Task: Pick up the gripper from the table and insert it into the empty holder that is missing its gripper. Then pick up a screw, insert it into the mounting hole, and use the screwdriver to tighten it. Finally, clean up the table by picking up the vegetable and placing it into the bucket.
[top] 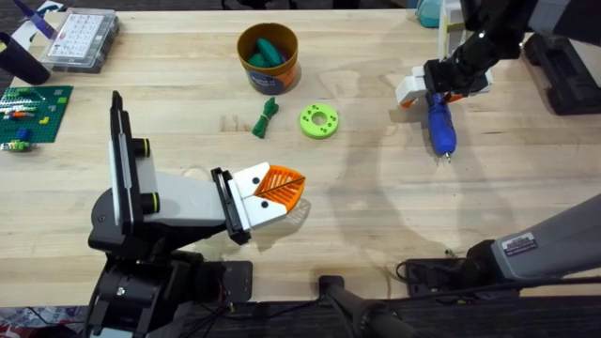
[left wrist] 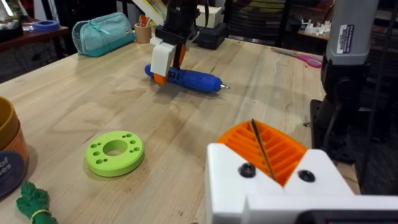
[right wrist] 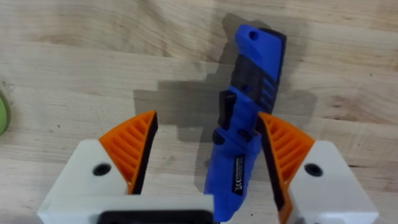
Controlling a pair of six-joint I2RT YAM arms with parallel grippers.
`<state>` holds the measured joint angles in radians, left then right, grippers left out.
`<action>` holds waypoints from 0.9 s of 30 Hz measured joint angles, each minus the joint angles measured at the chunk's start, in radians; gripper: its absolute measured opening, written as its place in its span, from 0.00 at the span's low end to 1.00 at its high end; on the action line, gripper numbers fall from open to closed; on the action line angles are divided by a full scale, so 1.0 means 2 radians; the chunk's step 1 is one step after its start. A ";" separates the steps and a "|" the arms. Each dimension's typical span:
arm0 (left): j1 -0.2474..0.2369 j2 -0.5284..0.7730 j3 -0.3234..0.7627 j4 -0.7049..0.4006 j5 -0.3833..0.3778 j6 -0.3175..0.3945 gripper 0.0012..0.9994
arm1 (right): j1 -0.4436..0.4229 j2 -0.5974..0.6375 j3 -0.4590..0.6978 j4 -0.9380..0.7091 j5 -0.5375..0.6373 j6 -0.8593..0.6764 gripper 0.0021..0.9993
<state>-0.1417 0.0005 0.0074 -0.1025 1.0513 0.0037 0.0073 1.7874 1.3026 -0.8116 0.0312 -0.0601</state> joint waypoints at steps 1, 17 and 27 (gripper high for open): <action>0.000 0.000 0.000 0.001 0.000 0.000 0.01 | 0.000 -0.001 0.000 -0.001 0.001 0.000 0.97; 0.000 0.000 0.000 0.002 -0.012 0.000 0.01 | 0.000 -0.061 0.038 -0.082 -0.001 0.004 0.97; 0.000 0.000 0.000 0.003 -0.012 0.000 0.01 | -0.001 -0.075 0.040 -0.106 0.060 0.057 0.97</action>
<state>-0.1417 0.0006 0.0074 -0.0975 1.0271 0.0032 0.0049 1.6365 1.3823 -1.0237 0.1503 0.0541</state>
